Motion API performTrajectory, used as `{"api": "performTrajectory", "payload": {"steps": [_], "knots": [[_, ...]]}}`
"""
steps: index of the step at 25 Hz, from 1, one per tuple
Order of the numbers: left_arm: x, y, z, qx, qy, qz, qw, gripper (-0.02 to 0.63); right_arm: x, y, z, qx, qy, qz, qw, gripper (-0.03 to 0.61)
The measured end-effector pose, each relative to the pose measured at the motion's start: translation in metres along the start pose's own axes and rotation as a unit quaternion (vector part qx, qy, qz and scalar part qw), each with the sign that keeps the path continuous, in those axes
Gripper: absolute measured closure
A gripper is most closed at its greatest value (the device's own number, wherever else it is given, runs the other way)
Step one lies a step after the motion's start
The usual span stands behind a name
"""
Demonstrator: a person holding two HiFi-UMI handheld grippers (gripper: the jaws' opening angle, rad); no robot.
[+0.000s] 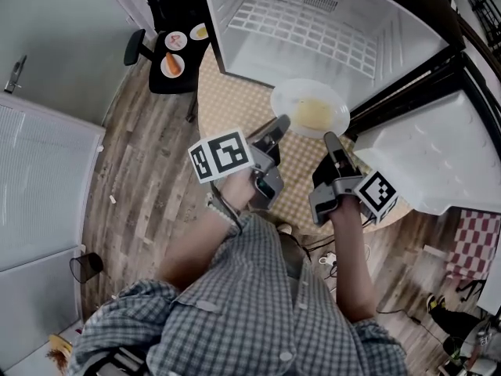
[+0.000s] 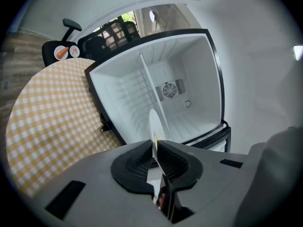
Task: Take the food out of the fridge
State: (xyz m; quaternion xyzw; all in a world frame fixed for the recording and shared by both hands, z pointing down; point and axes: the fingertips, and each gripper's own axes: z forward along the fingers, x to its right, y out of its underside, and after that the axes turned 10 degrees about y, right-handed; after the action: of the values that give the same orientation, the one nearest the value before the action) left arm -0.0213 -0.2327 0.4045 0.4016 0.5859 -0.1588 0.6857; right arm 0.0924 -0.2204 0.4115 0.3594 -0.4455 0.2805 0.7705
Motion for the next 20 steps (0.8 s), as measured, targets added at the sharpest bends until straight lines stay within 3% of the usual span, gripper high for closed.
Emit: {"api": "performTrajectory", "payload": {"steps": [20], "knots": [[-0.099, 0.062, -0.027, -0.047, -0.079, -0.068, 0.9935, 0.572, 0.099, 0.054, 0.011, -0.070, 0.088, 0.014, 0.994, 0.548]]}}
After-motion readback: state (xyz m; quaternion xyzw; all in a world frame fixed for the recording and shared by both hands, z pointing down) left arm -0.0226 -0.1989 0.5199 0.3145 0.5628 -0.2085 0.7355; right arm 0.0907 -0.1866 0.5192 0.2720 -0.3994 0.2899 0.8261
